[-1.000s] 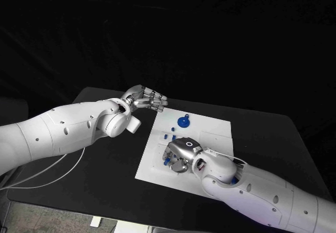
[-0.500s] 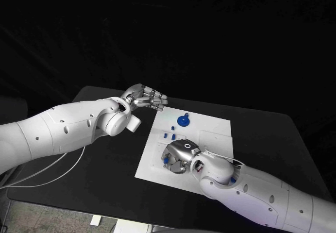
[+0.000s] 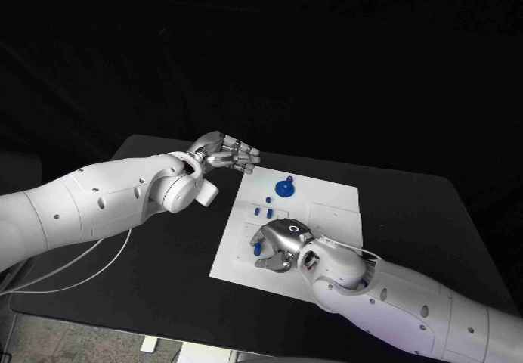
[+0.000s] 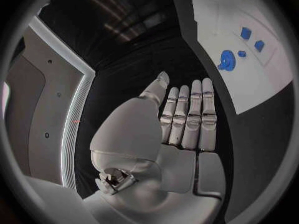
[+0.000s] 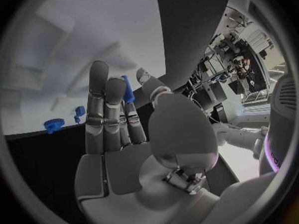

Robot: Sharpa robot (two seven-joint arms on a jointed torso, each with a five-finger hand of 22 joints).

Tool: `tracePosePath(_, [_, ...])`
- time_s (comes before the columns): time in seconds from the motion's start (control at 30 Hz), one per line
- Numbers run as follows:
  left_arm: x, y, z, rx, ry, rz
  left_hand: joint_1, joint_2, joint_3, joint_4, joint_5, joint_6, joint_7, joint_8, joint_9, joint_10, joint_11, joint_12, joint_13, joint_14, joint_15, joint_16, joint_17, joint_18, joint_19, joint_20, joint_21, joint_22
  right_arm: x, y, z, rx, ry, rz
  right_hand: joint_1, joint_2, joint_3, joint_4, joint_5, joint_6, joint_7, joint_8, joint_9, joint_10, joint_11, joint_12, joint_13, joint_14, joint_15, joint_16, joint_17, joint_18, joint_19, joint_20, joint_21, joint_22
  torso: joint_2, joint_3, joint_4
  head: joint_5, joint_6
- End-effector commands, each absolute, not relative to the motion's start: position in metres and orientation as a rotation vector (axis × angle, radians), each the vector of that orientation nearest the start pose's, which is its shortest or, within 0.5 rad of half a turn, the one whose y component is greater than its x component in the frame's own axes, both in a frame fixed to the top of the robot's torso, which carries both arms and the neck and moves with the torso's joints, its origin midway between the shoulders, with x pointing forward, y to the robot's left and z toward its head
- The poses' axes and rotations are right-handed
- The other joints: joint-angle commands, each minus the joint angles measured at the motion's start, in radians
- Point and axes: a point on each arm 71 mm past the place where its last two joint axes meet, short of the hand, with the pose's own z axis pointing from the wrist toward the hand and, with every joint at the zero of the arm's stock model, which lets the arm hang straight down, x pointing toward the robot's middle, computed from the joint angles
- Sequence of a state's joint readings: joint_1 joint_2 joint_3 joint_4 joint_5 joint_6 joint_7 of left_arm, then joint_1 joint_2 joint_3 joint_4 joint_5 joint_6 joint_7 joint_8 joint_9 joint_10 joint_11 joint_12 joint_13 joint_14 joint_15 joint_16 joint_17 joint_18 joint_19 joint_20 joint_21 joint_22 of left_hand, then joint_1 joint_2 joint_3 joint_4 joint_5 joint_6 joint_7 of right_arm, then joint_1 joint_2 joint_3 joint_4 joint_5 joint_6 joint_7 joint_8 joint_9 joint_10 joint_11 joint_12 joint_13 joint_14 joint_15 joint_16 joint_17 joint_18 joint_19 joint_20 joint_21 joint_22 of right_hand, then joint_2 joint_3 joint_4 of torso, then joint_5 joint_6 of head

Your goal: Assemble the parts on the task board

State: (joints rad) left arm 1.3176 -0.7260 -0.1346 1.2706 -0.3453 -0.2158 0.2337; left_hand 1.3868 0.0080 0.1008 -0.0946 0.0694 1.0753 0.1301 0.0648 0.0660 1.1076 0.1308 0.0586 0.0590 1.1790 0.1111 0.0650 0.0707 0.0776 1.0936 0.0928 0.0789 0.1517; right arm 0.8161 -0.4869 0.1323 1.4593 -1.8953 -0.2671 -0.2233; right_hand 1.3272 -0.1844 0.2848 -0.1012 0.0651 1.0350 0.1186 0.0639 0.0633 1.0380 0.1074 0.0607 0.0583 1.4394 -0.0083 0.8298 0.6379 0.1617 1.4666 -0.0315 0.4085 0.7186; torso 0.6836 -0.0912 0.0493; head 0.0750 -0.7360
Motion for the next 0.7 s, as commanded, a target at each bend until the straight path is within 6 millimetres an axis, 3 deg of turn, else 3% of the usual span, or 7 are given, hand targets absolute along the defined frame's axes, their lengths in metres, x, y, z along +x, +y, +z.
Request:
tracePosePath(0.03, [0.540, 0.216, -0.171, -0.730, 1.649, -1.286, -0.002, 0.001, -0.001, 0.005, 0.002, 0.001, 0.001, -0.001, 0.000, -0.003, 0.001, 0.001, 0.000, -0.006, 0.003, -0.001, 0.001, 0.001, 0.002, 0.005, 0.004, -0.001, 0.411, -0.040, -0.279, -0.314, 1.632, 0.808, 0.027, -0.016, -0.042, 0.043, -0.001, -0.019, -0.008, -0.001, -0.001, -0.031, 0.007, 0.005, 0.001, -0.003, 0.007, -0.001, -0.004, 0.014, 0.041, 0.008, -0.002, -0.017, 0.000, 0.0003, -0.0004, -0.001, 0.000])
tracePosePath(0.17, [0.540, 0.216, -0.171, -0.731, 1.649, -1.286, -0.002, 0.001, -0.001, 0.005, 0.002, 0.001, 0.001, -0.001, 0.000, -0.003, 0.001, 0.001, 0.000, -0.006, 0.003, -0.001, 0.001, 0.001, 0.002, 0.005, 0.004, -0.001, 0.409, -0.043, -0.274, -0.289, 1.604, 0.830, 0.067, -0.041, -0.074, 0.112, -0.001, -0.037, -0.015, -0.002, -0.001, -0.049, 0.011, 0.004, 0.001, -0.005, 0.008, 0.000, -0.010, 0.017, 0.041, 0.009, 0.010, -0.052, 0.000, -0.0004, -0.0004, -0.003, 0.000])
tracePosePath(0.37, [0.539, 0.217, -0.171, -0.732, 1.649, -1.285, 0.000, 0.002, -0.002, 0.005, 0.003, 0.000, 0.001, -0.001, 0.000, -0.004, 0.001, 0.001, 0.000, -0.006, 0.004, 0.000, 0.001, 0.002, 0.001, 0.005, 0.004, -0.002, 0.411, -0.053, -0.260, -0.199, 1.575, 0.857, 0.063, -0.042, -0.105, 0.130, 0.010, -0.055, -0.025, -0.002, -0.002, -0.036, 0.008, 0.005, 0.000, -0.003, 0.006, 0.004, -0.010, 0.017, 0.042, 0.007, 0.025, -0.071, -0.001, -0.0004, -0.0016, -0.010, 0.005])
tracePosePath(0.5, [0.539, 0.218, -0.171, -0.733, 1.650, -1.285, 0.000, 0.002, -0.002, 0.005, 0.003, 0.000, 0.001, -0.001, 0.000, -0.004, 0.001, 0.001, 0.000, -0.006, 0.004, 0.000, 0.001, 0.002, 0.001, 0.005, 0.004, -0.002, 0.419, -0.071, -0.244, -0.094, 1.578, 0.880, 0.049, -0.023, -0.125, 0.135, 0.022, -0.043, -0.014, -0.002, -0.001, 0.001, -0.002, 0.007, 0.000, -0.003, 0.000, 0.008, -0.007, 0.011, 0.041, 0.002, 0.038, -0.084, -0.002, -0.0013, -0.0022, -0.018, 0.006])
tracePosePath(0.63, [0.539, 0.219, -0.171, -0.734, 1.648, -1.282, 0.000, 0.002, -0.002, 0.005, 0.003, 0.000, 0.001, -0.001, 0.000, -0.004, 0.001, 0.001, 0.000, -0.006, 0.004, 0.000, 0.001, 0.002, 0.001, 0.005, 0.004, -0.002, 0.426, -0.093, -0.233, 0.024, 1.609, 0.906, 0.011, 0.013, -0.129, 0.122, 0.046, -0.012, 0.001, -0.001, 0.000, 0.069, -0.018, 0.017, 0.001, -0.001, -0.010, 0.010, -0.004, 0.002, 0.041, -0.006, 0.046, -0.091, -0.004, -0.0015, -0.0060, -0.023, 0.005])
tracePosePath(0.7, [0.539, 0.220, -0.171, -0.735, 1.646, -1.280, 0.000, 0.002, -0.002, 0.005, 0.003, 0.000, 0.001, -0.001, 0.000, -0.004, 0.001, 0.001, 0.000, -0.006, 0.004, 0.000, 0.001, 0.002, 0.001, 0.005, 0.004, -0.002, 0.429, -0.108, -0.227, 0.068, 1.628, 0.932, -0.006, 0.039, -0.125, 0.113, 0.073, 0.018, 0.006, 0.000, 0.000, 0.164, -0.039, 0.040, 0.002, 0.002, -0.024, 0.020, 0.003, -0.005, 0.041, -0.017, 0.058, -0.086, -0.007, -0.0021, -0.0089, -0.034, 0.002])
